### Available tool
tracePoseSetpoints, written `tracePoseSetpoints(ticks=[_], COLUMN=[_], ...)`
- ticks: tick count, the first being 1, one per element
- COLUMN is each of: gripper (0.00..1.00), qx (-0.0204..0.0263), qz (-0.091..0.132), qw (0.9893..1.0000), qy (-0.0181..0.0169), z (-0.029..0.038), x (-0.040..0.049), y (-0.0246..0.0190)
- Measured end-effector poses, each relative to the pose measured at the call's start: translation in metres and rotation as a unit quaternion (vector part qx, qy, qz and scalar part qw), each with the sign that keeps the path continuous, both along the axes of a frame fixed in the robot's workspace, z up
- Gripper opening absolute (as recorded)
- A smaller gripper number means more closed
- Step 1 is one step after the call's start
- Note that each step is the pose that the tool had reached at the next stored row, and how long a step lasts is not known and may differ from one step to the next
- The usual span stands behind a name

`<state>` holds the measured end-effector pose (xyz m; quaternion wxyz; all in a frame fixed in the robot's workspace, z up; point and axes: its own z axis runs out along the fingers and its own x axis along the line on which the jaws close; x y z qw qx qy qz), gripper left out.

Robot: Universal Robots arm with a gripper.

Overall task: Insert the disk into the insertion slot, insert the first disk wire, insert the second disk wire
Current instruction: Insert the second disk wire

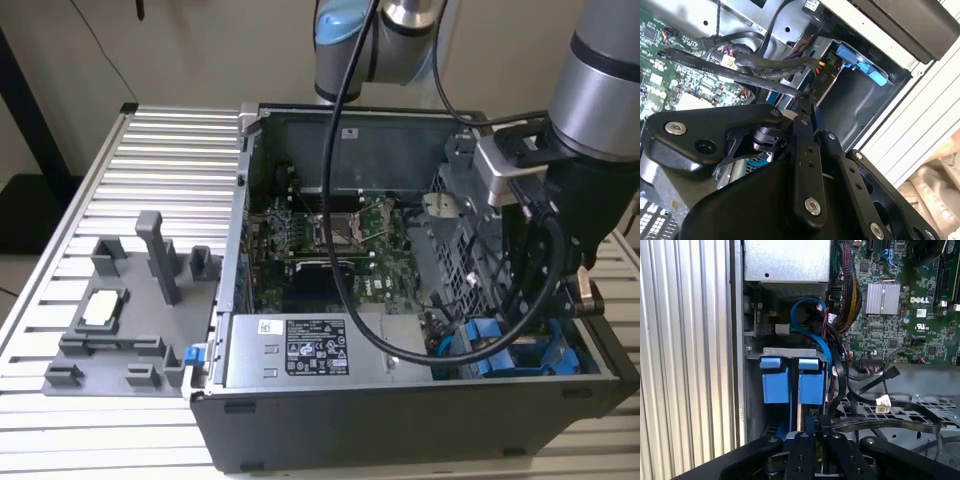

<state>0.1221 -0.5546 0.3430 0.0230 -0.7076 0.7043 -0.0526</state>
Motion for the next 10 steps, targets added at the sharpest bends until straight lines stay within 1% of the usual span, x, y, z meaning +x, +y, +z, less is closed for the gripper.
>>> tracePoseSetpoints(ticks=[5, 10], gripper=[0.16, 0.16], qx=[0.0, -0.0001], qz=[-0.002, -0.005], qw=[1.0, 1.0], qy=[0.001, 0.0011], z=[-0.0002, -0.0008], x=[0.0044, 0.0051], y=[0.0, 0.0])
